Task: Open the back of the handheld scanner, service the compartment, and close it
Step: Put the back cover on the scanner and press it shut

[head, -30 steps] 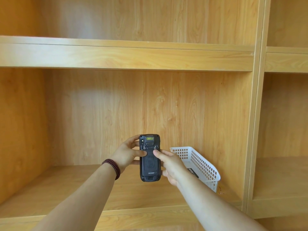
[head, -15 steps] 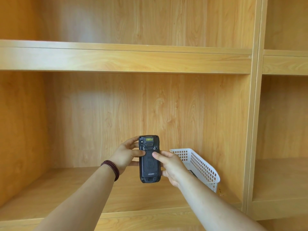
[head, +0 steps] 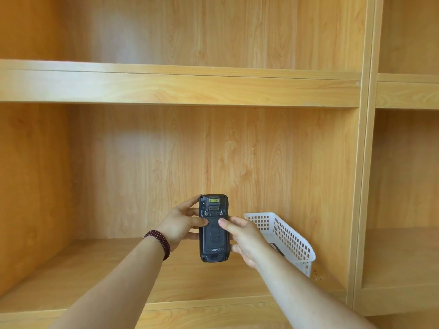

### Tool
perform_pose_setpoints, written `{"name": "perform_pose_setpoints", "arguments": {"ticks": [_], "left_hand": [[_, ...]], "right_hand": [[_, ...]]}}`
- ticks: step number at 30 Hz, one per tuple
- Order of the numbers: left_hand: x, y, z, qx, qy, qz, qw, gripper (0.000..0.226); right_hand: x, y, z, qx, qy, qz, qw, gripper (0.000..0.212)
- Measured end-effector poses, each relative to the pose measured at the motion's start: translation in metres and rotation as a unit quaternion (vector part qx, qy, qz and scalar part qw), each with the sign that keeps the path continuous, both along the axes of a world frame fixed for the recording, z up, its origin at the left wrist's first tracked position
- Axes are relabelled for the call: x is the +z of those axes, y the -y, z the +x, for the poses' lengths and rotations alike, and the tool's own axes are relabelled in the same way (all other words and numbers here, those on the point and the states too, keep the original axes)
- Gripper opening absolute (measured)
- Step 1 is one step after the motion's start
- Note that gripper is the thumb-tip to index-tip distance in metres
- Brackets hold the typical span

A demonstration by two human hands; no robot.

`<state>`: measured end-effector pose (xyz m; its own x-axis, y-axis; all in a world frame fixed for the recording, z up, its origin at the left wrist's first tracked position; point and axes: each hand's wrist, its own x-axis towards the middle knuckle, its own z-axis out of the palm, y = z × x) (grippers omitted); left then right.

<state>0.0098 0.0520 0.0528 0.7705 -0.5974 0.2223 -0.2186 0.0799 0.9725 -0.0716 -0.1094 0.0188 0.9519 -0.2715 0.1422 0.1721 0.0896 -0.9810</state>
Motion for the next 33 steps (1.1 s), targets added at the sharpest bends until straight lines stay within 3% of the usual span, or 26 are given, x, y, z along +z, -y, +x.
{"name": "perform_pose_setpoints", "arguments": {"ticks": [4,6,9,15,21,33], "left_hand": [[-0.004,0.0,0.0,0.007,-0.008,-0.008,1.0,0.067],[-0.005,0.0,0.0,0.01,-0.01,-0.013,1.0,0.069],[-0.004,0.001,-0.001,0.011,-0.006,-0.017,1.0,0.068],[-0.004,0.0,-0.001,0.009,-0.005,-0.018,1.0,0.069],[-0.005,-0.002,-0.001,0.009,-0.006,-0.02,1.0,0.067],[-0.003,-0.005,-0.003,0.007,0.004,-0.013,1.0,0.069]], "right_hand": [[0.008,0.003,-0.002,-0.034,0.056,-0.052,0.996,0.046],[0.011,0.005,-0.001,-0.098,0.091,-0.149,0.98,0.054],[0.012,0.008,-0.003,-0.17,0.127,-0.301,0.93,0.044],[0.02,0.009,-0.011,-0.144,0.142,-0.447,0.871,0.026],[0.026,0.013,-0.008,-0.121,0.144,-0.497,0.847,0.033],[0.03,0.011,-0.009,-0.107,0.147,-0.501,0.846,0.038]]}}
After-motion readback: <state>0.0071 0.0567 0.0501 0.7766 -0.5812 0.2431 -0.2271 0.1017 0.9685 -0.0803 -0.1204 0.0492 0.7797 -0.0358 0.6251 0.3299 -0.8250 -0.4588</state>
